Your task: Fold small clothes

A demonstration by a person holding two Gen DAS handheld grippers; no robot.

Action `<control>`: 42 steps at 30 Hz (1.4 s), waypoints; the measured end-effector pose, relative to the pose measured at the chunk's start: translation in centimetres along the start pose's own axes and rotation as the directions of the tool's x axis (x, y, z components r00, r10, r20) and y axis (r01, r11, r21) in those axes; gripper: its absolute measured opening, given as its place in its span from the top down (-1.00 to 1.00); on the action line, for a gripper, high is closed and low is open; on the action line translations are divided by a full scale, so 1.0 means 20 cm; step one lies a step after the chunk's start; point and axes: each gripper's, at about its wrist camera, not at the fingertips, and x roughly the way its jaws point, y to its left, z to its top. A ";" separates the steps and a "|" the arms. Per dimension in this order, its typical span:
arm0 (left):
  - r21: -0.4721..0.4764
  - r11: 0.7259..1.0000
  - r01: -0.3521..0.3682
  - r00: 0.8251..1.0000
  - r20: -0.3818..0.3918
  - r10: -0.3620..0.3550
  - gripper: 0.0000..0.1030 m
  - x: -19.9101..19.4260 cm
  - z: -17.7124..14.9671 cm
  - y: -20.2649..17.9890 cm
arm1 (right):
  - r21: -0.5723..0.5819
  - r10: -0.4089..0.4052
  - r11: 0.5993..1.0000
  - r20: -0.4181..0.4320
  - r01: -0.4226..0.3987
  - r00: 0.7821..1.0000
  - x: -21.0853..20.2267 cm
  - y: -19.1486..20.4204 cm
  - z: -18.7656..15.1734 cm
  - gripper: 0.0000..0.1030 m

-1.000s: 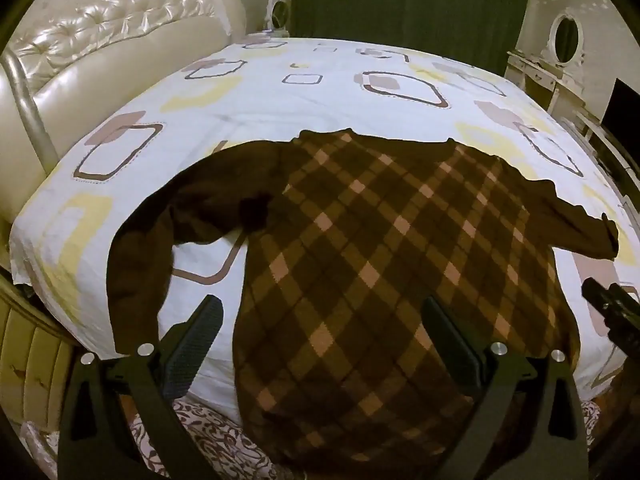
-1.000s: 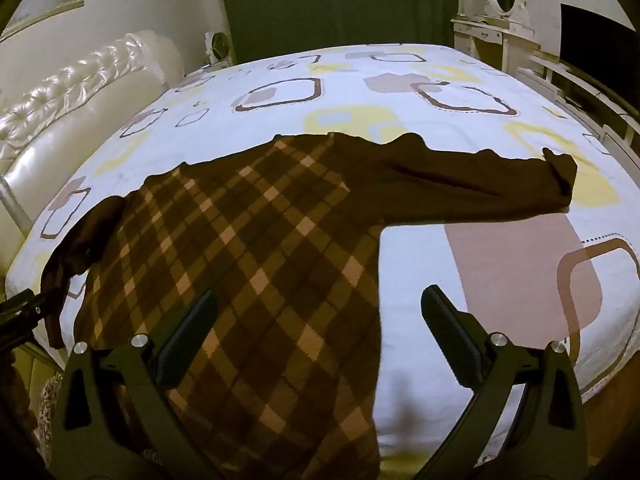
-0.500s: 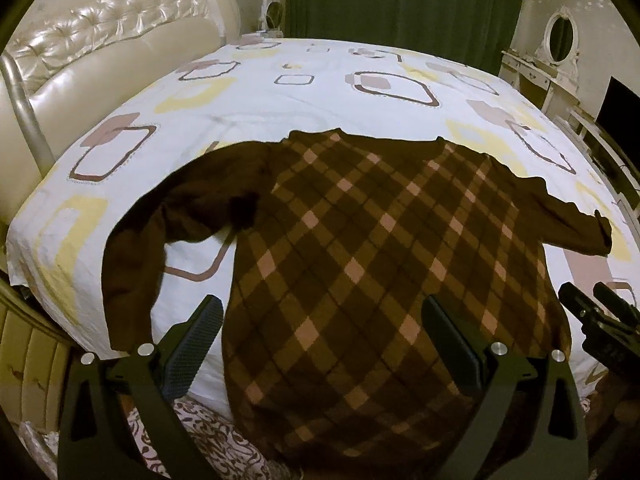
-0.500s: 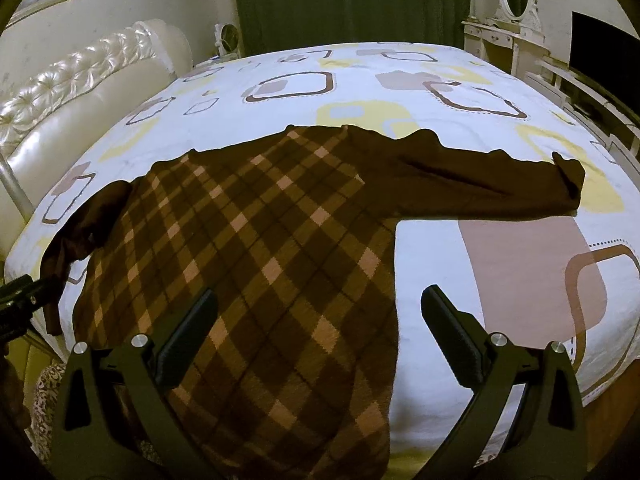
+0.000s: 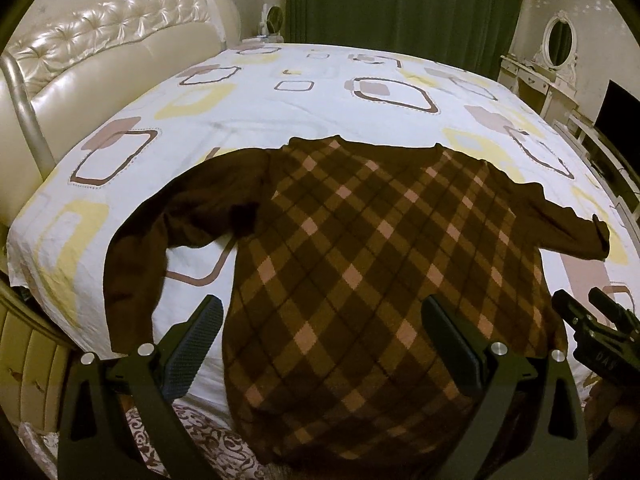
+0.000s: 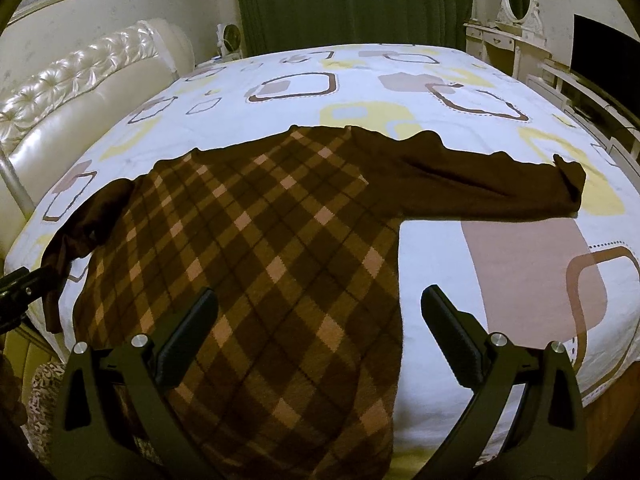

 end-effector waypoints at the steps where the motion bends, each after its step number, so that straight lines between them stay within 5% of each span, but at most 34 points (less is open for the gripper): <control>1: -0.002 1.000 0.003 1.000 0.000 -0.003 -0.93 0.00 0.00 0.00 | 0.000 0.000 1.000 -0.001 0.000 1.000 0.00 0.00 0.00 -0.96; 42: -0.002 1.000 0.010 1.000 -0.022 -0.010 -0.93 0.05 -0.03 0.01 | 0.024 0.023 0.999 -0.016 -0.023 1.000 0.01 -0.02 0.01 -0.96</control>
